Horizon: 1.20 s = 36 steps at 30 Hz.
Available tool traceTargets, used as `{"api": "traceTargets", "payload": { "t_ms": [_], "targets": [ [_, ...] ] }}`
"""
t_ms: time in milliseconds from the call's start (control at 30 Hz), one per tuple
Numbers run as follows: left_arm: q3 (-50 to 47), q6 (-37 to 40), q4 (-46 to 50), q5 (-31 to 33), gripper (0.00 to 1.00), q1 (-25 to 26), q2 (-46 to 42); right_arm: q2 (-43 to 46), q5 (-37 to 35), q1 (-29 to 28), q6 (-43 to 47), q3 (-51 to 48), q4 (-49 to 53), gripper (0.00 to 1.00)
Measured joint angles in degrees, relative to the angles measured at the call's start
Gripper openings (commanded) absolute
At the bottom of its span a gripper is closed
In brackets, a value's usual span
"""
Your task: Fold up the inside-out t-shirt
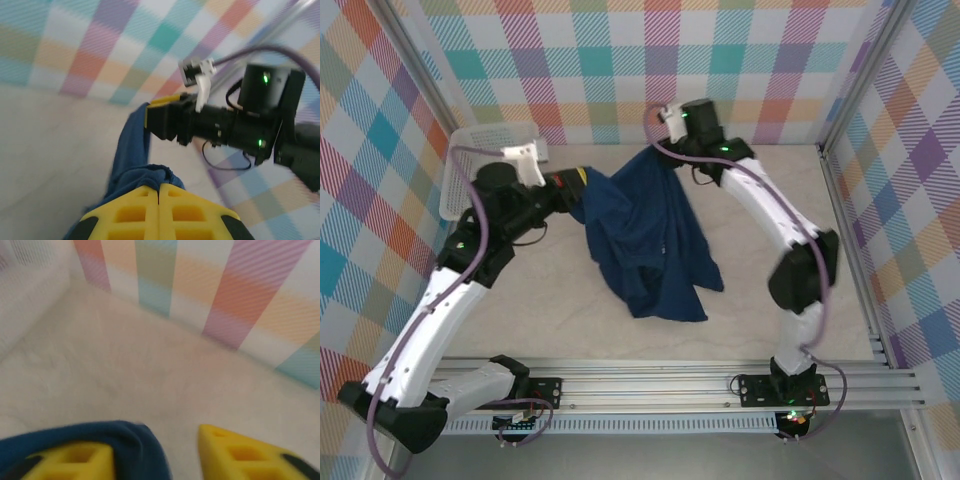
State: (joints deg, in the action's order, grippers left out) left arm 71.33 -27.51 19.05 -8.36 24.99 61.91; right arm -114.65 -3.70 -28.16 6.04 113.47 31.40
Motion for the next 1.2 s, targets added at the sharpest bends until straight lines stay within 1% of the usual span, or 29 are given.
{"api": "traceTargets", "payload": {
  "t_ms": [33,67,133,167,233,300,333,400,467,533,600,700,767,800,833,867,900,933,967,1067,1133,1200],
  "targets": [
    [-2.19,-0.2,0.63,1.05,0.0,0.0,0.9,-2.36,0.33,-0.09,-0.31,-0.5,0.79,0.59],
    [-4.57,-0.37,1.01,2.1,0.0,0.0,2.12,-3.56,0.81,-0.33,-0.96,-3.72,0.9,0.64],
    [-7.98,-0.63,2.16,3.61,0.0,-0.02,4.46,-2.01,2.01,-1.01,-1.73,-14.29,0.13,0.66],
    [-9.31,-0.63,2.84,4.39,0.0,-0.2,5.62,0.33,3.02,-1.57,-2.36,-21.07,-0.7,0.67],
    [-10.25,-0.57,4.26,5.53,0.0,-0.76,6.82,7.1,4.92,-2.95,-3.08,-33.46,-2.1,0.68],
    [-10.23,-0.44,4.79,6.8,0.0,-1.7,6.86,17.16,6.47,-5.57,-3.5,-44.92,-3.58,0.69],
    [-10.23,-0.31,4.74,7.37,0.0,-2.25,6.6,21.2,7.19,-6.93,-3.5,-48.33,-4.33,0.69],
    [-10.23,-0.11,4.83,8.24,0.0,-4.2,6.08,30.05,8.31,-11.91,-2.86,-54.62,-7.65,0.71],
    [-10.23,-0.13,4.81,8.72,0.0,-6.14,5.84,34.25,9.01,-17.46,-1.22,-58.05,-11.37,0.71],
    [-10.23,-0.15,4.81,8.7,0.0,-8.04,5.77,33.83,9.6,-22.97,0.55,-59.82,-14.86,0.7],
    [-10.23,-0.15,4.81,8.66,0.0,-9.33,5.77,30.47,9.49,-26.77,2.12,-60.13,-17.05,0.69],
    [-10.23,-0.13,4.9,8.44,0.0,-10.49,5.55,23.32,7.65,-30.01,4.7,-59.71,-19.61,0.68],
    [-10.23,-0.13,5.01,8.31,0.0,-10.88,5.16,19.26,6.05,-30.67,6.14,-58.9,-20.26,0.66],
    [-10.23,-0.13,5.07,8.22,0.0,-11.15,4.92,17.27,4.85,-30.75,6.97,-58.34,-20.44,0.62],
    [-10.23,-0.13,5.09,8.07,0.0,-11.39,4.7,15.72,3.74,-30.75,7.65,-57.81,-20.68,0.53],
    [-10.23,-0.11,5.14,7.91,0.0,-11.74,4.44,14.32,2.34,-30.75,8.2,-57.22,-20.9,0.39],
    [-10.21,-0.11,5.29,7.8,0.0,-12.09,4.22,13.25,1.07,-30.75,9.14,-56.72,-21.07,0.22],
    [-10.1,-0.11,5.55,7.76,0.0,-12.44,4.07,12.63,-0.2,-30.75,9.7,-56.37,-21.2,0.1],
    [-9.9,-0.09,6.05,7.58,0.0,-12.92,3.96,12.57,-1.57,-30.75,9.99,-56.24,-21.24,0.0],
    [-9.16,0.11,7.08,7.39,0.0,-14.51,3.56,15.13,-4.68,-30.25,10.14,-56.35,-20.41,0.0],
    [-8.41,0.15,7.89,7.39,0.0,-15.52,2.91,21.03,-4.85,-28.72,9.68,-56.61,-18.29,0.0],
    [-7.69,0.17,8.15,7.17,0.0,-16.15,1.6,30.97,-4.04,-24.41,8.79,-56.54,-16.5,0.0]
  ]
}}
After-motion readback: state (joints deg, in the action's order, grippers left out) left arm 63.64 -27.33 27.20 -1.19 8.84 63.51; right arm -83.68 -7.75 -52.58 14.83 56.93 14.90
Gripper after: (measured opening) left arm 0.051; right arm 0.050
